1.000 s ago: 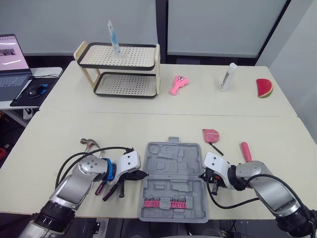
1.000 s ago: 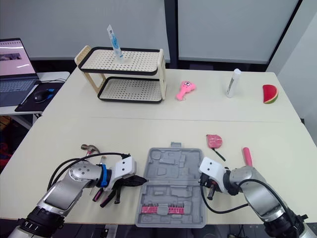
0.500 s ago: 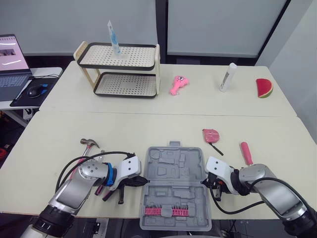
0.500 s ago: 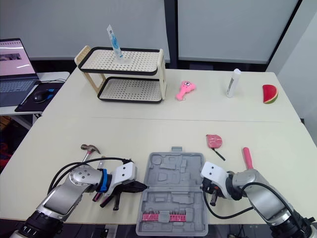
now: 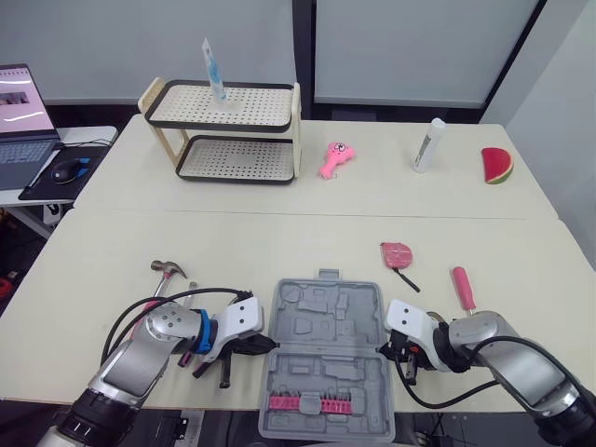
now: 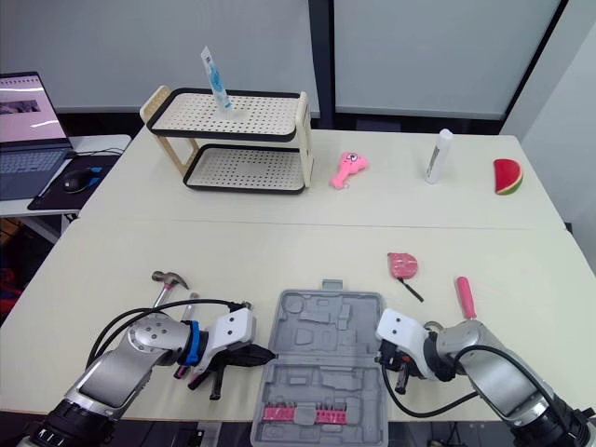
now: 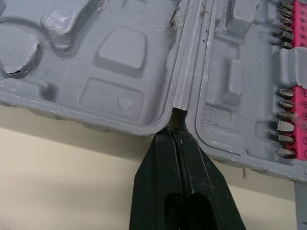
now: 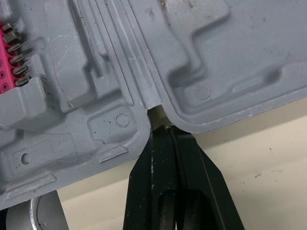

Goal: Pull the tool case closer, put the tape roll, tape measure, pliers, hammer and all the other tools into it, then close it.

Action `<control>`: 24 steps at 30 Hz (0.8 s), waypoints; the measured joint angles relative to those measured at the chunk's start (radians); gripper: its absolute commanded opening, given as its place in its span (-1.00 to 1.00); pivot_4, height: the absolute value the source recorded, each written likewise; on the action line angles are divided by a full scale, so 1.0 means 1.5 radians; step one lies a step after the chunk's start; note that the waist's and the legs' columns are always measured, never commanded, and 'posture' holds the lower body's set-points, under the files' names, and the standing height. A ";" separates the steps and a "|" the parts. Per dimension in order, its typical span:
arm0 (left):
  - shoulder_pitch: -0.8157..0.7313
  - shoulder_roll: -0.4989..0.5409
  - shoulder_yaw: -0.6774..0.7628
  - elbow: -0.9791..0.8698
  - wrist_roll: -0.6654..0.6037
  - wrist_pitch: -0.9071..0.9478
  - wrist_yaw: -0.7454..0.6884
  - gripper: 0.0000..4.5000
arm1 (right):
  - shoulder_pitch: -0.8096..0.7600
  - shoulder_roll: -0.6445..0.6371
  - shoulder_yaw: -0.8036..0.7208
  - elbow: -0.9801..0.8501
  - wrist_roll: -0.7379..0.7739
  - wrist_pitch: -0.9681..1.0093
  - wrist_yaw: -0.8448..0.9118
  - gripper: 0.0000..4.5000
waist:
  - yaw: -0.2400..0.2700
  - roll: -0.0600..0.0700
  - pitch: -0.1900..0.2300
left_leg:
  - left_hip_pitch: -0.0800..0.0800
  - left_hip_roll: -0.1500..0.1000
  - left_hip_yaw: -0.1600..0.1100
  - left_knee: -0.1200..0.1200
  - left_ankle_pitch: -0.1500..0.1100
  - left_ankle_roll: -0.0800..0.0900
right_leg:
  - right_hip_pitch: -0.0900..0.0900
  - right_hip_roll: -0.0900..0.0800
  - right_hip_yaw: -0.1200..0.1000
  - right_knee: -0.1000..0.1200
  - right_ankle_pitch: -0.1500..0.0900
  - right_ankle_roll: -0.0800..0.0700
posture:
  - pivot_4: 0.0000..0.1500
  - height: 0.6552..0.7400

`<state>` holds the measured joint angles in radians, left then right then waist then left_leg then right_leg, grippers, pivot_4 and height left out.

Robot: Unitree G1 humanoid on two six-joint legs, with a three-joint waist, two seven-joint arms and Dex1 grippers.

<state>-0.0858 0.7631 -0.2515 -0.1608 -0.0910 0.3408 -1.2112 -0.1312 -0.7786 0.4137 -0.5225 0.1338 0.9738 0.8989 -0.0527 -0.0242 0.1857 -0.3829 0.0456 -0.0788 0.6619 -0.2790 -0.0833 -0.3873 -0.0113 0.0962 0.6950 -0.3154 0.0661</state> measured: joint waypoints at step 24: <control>0.008 0.018 0.000 -0.019 -0.014 0.016 0.000 -1.00 | -0.001 -0.004 -0.006 0.000 0.010 -0.003 -0.021 -1.00 | 0.000 0.000 0.000 | 0.000 0.000 0.000 0.000 0.000 0.000 | 0.000 0.000 0.000 0.000 0.000 0.000 | 1.00 0.88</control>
<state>-0.0744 0.7904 -0.2513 -0.1896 -0.1117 0.3643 -1.2108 -0.1330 -0.7852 0.4054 -0.5223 0.1493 0.9697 0.8668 -0.0526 -0.0242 0.1857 -0.3829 0.0456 -0.0788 0.6619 -0.2790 -0.0833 -0.3873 -0.0113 0.0963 0.6947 -0.3154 0.0662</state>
